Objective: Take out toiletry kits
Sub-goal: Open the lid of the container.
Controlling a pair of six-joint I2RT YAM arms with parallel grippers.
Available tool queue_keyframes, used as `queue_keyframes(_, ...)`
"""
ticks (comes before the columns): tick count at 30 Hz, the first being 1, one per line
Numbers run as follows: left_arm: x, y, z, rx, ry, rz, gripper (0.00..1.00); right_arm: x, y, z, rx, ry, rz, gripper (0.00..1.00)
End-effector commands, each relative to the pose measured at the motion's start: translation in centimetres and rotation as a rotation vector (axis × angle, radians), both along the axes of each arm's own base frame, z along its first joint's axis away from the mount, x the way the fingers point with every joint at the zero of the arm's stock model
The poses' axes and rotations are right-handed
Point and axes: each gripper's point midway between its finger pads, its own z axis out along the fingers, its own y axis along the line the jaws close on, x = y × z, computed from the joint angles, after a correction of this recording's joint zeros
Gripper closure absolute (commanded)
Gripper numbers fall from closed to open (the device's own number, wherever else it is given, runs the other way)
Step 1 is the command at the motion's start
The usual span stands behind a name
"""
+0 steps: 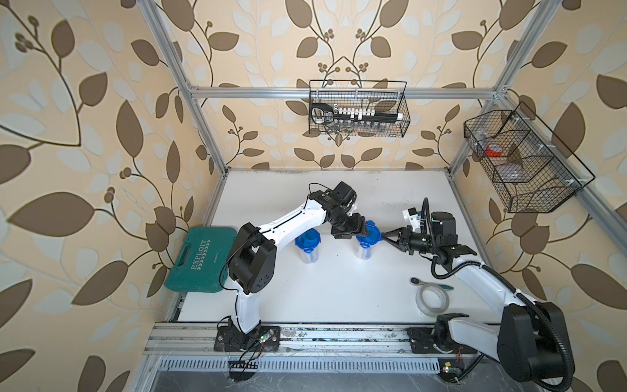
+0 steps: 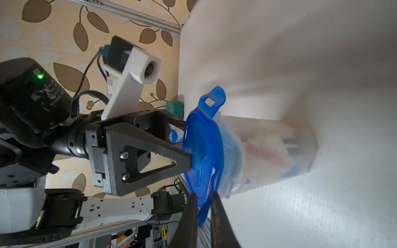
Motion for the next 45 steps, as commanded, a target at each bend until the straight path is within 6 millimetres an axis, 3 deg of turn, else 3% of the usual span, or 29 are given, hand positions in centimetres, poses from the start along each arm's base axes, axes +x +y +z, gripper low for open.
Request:
queue_keyframes(1,-0.9,0.4,1.3,0.017,-0.017,-0.016,0.3,-0.4,0.3,-0.3,0.002,-0.015,0.033,0.9)
queue_keyframes(12,-0.8,0.2,1.0,0.019,-0.012,-0.02,0.3,0.4,0.1,-0.3,-0.023,-0.025,0.032,0.84)
queue_keyframes(20,-0.5,0.0,1.7,0.011,-0.026,-0.023,0.29,0.1,0.1,-0.8,-0.039,-0.045,0.048,0.94)
queue_keyframes(26,-0.2,0.0,3.3,-0.001,-0.059,-0.02,0.26,-0.2,-0.1,0.2,-0.059,-0.128,0.043,0.97)
queue_keyframes(35,0.6,2.0,5.2,-0.006,-0.089,0.031,0.26,-1.2,0.7,0.1,-0.08,-0.173,0.088,0.98)
queue_keyframes(40,0.6,2.6,5.2,-0.005,-0.091,0.039,0.26,-2.1,2.3,0.7,-0.08,-0.198,0.142,0.98)
queue_keyframes(45,0.6,2.6,4.9,-0.009,-0.084,0.038,0.26,-2.1,1.9,0.5,-0.105,-0.191,0.12,0.98)
